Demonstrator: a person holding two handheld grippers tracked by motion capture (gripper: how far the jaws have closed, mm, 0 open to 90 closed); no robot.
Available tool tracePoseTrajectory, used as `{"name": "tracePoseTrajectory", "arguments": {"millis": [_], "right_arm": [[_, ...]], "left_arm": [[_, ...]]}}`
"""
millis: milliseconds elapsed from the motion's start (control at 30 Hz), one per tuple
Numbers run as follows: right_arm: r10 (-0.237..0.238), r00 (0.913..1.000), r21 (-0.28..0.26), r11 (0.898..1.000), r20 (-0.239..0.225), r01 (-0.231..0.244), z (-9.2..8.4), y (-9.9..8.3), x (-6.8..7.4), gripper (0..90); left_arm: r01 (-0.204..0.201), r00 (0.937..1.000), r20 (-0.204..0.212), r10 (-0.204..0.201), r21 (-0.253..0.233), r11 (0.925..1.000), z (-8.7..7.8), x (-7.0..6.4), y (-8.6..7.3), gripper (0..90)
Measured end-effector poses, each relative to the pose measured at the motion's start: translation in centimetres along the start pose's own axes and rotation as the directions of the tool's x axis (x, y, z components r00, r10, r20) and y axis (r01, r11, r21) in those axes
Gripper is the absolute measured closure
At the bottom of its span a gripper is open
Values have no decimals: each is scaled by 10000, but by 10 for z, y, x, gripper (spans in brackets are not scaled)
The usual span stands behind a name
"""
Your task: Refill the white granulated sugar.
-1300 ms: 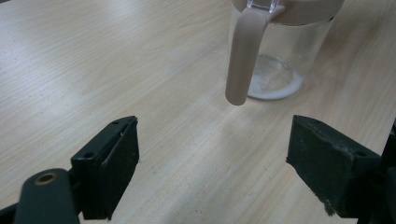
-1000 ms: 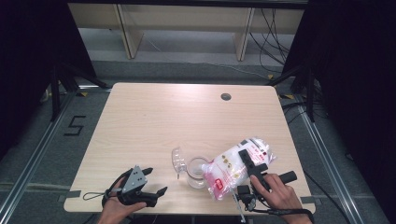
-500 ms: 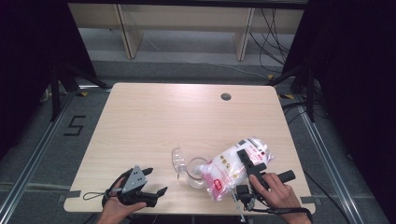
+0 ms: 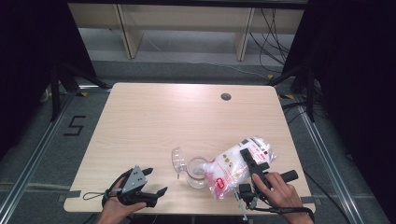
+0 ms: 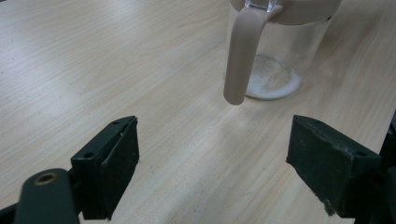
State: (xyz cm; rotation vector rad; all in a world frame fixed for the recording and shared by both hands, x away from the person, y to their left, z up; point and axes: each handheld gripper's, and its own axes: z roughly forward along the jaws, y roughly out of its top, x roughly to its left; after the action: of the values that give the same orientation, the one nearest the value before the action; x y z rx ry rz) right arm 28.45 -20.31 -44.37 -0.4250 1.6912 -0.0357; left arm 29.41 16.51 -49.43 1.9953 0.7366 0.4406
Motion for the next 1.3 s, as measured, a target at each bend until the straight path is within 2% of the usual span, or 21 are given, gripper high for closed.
{"name": "tracePoseTrajectory", "arguments": {"millis": [33,67,100,133,167,233,267,333,433,567,633,667,700,767,867,900,1000,1067,1100,1200,1300], "right_arm": [[-67,9999,-126,9999,96,68,0,0,-1,498],[862,9963,184,9961,-20,-862,-2,0,6,498],[862,9963,184,9961,-20,-862,-2,0,6,498],[120,9998,-148,9998,168,-118,-1,0,1,498],[238,9996,-78,9997,164,-237,-1,1,1,498],[-21,9995,-246,9997,312,29,0,2,-1,498],[-70,9996,-243,9997,285,77,0,2,-2,498],[-52,9998,-149,9999,169,54,0,2,-3,498],[196,9997,-32,9998,176,-196,0,0,0,499],[3,10000,-6,10000,80,-3,-1,0,-1,500],[208,9998,44,9998,0,-208,-2,0,1,499],[89,9998,-77,9999,190,-87,-1,0,0,499],[330,9992,-124,9994,227,-328,-1,1,1,499],[378,9992,-105,9992,137,-376,0,2,0,500],[133,9997,-180,9998,202,-130,3,3,-1,500],[404,9991,-33,9992,127,-403,3,2,1,500],[239,9996,-148,9996,159,-236,4,1,0,500],[419,9990,-114,9991,184,-417,3,-1,1,501],[73,9996,-122,9999,280,-70,2,-3,-2,501],[306,9995,-7,9995,95,-306,-1,-3,0,501],[347,9992,-115,9993,217,-345,-2,-2,1,502]], "left_arm": [[-73,10000,-64,74,85,9999,-1,0,0,163],[251,9997,-29,-251,43,9997,0,-1,-1,163],[251,9997,-29,-251,43,9997,0,-1,-1,163],[249,9997,-26,-249,46,9997,0,-1,-1,163],[138,9999,-17,-138,-2,9999,0,-1,0,163],[-7,10000,-3,7,11,10000,0,0,0,163],[320,9995,-6,-320,3,9995,0,-2,-1,163],[192,9998,-48,-192,9,9998,0,-1,0,164],[315,9995,-5,-315,3,9995,0,-2,-1,164],[-3,10000,-5,3,1,10000,0,0,0,163],[-8,10000,-1,8,13,10000,0,0,0,163],[250,9997,-39,-250,8,9997,0,-2,0,163],[182,9998,-46,-182,21,9998,0,-1,0,164],[316,9995,-3,-316,6,9995,1,-2,-1,163],[314,9995,-2,-314,-1,9995,0,-2,-1,163],[316,9995,-2,-316,-2,9995,0,-2,-1,163],[314,9995,-1,-314,1,9995,1,-2,-1,163],[312,9995,1,-312,-1,9995,0,-2,-1,164],[216,9998,-39,-216,8,9998,0,-2,0,163],[304,9995,-3,-304,9,9995,0,-2,-1,164],[171,9998,-45,-171,17,9999,0,-1,0,164]]}}
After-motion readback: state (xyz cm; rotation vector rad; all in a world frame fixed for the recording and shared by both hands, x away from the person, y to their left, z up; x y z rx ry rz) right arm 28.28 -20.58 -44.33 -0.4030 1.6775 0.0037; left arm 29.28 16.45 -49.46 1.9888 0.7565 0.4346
